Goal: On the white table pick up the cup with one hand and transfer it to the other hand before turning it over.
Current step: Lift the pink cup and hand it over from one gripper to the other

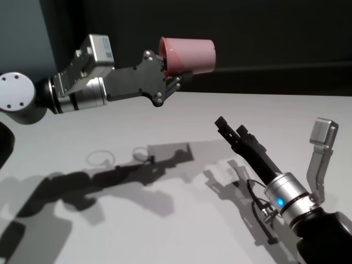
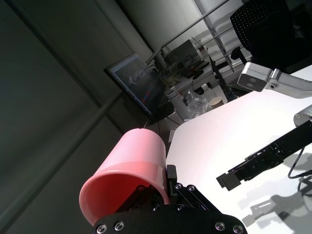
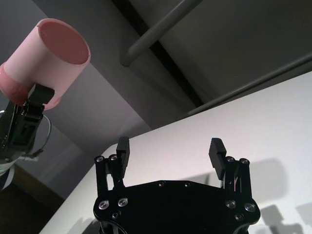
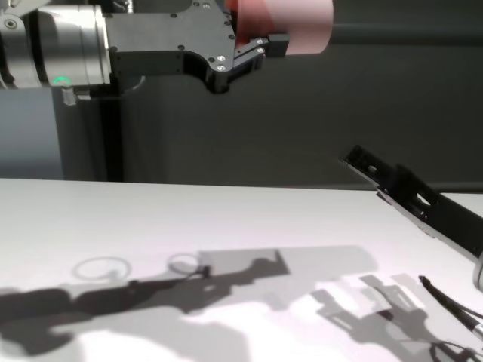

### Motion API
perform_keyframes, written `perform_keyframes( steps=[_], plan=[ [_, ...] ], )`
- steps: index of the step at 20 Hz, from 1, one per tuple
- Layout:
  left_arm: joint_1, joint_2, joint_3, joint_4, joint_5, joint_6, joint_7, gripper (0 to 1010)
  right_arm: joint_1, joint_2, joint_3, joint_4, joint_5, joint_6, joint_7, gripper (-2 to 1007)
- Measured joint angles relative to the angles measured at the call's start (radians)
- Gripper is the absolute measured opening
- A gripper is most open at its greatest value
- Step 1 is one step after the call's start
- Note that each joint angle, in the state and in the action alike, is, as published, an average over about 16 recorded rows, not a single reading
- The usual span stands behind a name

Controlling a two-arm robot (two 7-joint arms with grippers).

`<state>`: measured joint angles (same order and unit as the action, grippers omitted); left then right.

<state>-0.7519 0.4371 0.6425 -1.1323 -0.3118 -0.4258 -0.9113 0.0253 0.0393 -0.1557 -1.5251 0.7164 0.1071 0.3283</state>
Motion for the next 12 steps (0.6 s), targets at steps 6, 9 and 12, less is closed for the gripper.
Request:
perform_keyframes(
  steps=[6,9,12],
  plan=[
    [0.0,0.0,0.0,0.0,0.0,0.0,0.0,38,0.025,-0.011,0.026,0.033,0.164,0.072,0.102,1002],
    [0.0,0.0,0.0,0.0,0.0,-0.001,0.0,38,0.041,-0.015,0.031,0.053,0.227,0.099,0.148,1002],
    [0.0,0.0,0.0,0.0,0.0,-0.001,0.0,38,0.058,-0.019,0.032,0.076,0.278,0.118,0.193,1002]
  ],
)
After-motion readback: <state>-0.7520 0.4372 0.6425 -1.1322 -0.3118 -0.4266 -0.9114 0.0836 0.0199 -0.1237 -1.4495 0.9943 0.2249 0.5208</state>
